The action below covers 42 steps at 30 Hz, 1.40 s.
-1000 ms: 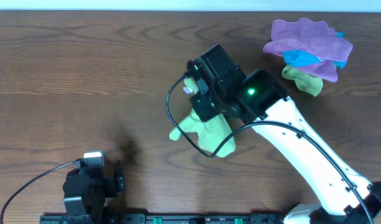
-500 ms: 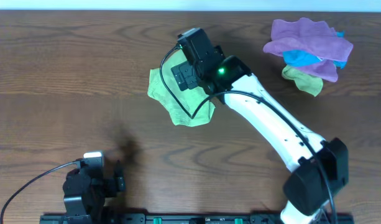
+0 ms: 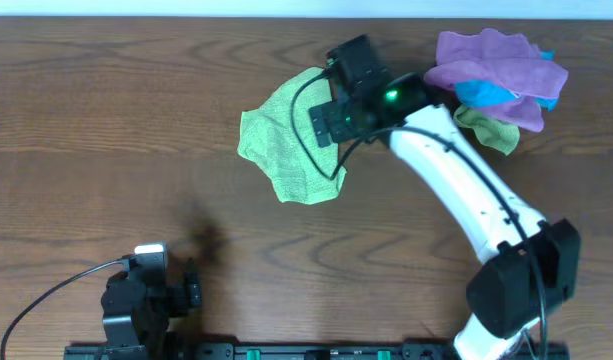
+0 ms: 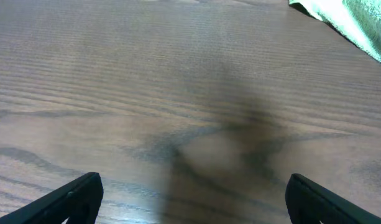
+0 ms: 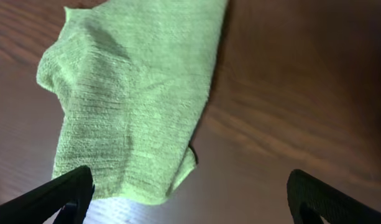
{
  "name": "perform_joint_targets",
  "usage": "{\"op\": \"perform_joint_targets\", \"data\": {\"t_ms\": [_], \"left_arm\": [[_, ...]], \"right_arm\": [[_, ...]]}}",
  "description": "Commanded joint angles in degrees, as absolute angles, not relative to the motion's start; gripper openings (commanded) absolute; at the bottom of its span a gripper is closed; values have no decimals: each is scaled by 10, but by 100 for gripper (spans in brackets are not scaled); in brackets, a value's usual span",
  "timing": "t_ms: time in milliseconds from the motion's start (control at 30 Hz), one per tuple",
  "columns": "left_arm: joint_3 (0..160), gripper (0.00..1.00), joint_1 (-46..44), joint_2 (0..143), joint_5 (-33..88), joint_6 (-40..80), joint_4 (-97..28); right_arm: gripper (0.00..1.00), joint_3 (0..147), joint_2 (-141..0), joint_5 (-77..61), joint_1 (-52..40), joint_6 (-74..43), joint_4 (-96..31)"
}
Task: Fold the cloth
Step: 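Pull the green cloth left off the pile with the right gripper, then reach the left gripper to the green cloth's left edge and grasp it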
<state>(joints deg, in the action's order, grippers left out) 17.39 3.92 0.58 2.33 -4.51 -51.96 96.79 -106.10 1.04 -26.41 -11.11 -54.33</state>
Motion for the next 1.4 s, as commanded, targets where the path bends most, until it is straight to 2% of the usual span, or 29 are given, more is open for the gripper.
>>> {"op": "perform_joint_targets", "data": {"t_ms": [0,267,400,500,633,733,1100,1367], "left_arm": [[166,95,39,3,15,-51,-550],[166,95,39,3,15,-51,-550],[166,95,39,3,15,-51,-550],[166,95,39,3,15,-51,-550],[166,95,39,3,15,-51,-550],[166,95,39,3,15,-51,-550],[166,95,39,3,16,-51,-548],[166,95,39,3,113,-47,-378]], "right_arm": [[99,965,-1070,-86,-220,-133,-555],[99,888,-1070,-176,-168,-132,-558],[98,852,-1070,-248,-182,-50,-558],[93,849,-1070,-240,-213,-7,-557],[91,849,-1070,-196,-253,-2,-547],[95,849,-1070,-178,-267,-5,-538],[96,849,-1070,-178,-249,-27,-537],[95,849,-1070,-178,-248,-27,-538]]}}
